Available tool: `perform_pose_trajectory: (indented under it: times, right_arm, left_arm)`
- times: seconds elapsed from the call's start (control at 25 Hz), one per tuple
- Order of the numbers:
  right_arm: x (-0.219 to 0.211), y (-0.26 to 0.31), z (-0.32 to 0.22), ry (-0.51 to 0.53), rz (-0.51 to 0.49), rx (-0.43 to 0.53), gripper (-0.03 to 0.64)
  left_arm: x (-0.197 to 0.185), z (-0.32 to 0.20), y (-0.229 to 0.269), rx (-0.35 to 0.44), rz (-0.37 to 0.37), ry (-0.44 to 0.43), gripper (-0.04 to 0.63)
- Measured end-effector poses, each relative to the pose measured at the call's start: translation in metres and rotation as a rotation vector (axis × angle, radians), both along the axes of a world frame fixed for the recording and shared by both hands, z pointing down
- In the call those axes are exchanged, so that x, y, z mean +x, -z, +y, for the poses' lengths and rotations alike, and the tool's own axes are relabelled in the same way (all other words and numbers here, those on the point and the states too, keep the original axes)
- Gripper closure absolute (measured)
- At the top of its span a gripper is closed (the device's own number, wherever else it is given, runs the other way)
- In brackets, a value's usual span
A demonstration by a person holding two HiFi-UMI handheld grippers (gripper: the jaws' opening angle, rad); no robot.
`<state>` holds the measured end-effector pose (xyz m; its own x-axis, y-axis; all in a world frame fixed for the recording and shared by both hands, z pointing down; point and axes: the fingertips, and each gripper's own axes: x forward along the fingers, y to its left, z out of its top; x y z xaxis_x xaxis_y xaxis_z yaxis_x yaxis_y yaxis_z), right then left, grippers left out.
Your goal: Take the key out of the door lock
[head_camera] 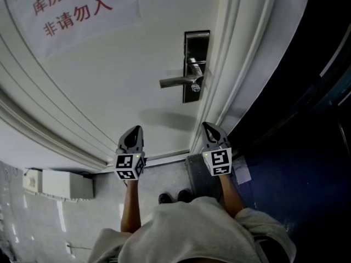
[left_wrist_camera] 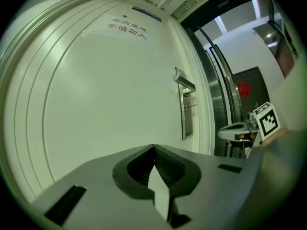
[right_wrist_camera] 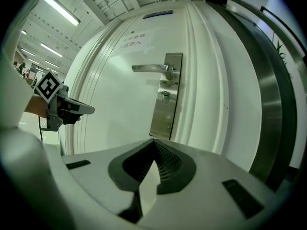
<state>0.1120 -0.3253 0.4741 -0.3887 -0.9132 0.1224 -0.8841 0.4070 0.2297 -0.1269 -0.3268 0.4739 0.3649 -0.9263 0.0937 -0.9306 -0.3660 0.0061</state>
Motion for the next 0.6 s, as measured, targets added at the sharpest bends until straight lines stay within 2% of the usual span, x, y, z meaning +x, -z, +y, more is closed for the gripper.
perform_pose_trajectory:
  times: [0.28, 0.6]
  right_arm:
    - [-0.012, 0.023, -0.009, 0.003, 0.072, 0.071, 0.594]
    - [-0.015, 0.068, -0.026, 0.008, 0.228, 0.202, 0.594]
  left_arm:
    - [-0.008, 0.000, 0.002, 0.005, 0.010, -0.013, 0.578]
    - [-0.006, -0.005, 0.005, 0.015, 0.014, -0.040, 0.578]
